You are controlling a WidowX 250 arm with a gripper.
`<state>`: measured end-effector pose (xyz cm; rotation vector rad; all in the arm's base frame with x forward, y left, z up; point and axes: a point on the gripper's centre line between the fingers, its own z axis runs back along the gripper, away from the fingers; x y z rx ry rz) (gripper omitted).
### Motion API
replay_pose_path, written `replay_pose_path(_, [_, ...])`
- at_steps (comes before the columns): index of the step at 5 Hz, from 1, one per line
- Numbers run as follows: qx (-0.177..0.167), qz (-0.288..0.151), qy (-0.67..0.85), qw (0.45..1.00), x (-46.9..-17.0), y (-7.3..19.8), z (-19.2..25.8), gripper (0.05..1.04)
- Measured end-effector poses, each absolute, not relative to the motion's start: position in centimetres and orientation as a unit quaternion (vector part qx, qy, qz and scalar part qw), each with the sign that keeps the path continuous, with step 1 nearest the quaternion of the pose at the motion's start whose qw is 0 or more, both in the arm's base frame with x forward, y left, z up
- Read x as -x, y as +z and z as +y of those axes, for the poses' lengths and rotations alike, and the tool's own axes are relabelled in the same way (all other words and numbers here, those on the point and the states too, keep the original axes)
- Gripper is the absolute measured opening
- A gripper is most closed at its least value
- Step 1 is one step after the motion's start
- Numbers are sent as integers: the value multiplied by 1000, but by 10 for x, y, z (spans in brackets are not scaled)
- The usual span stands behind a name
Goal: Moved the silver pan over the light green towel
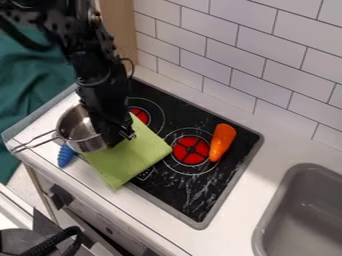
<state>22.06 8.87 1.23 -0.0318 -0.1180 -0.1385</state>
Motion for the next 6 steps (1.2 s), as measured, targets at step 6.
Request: replay_pose_path(6, [30,-50,-117,991,-223,-10,53,86])
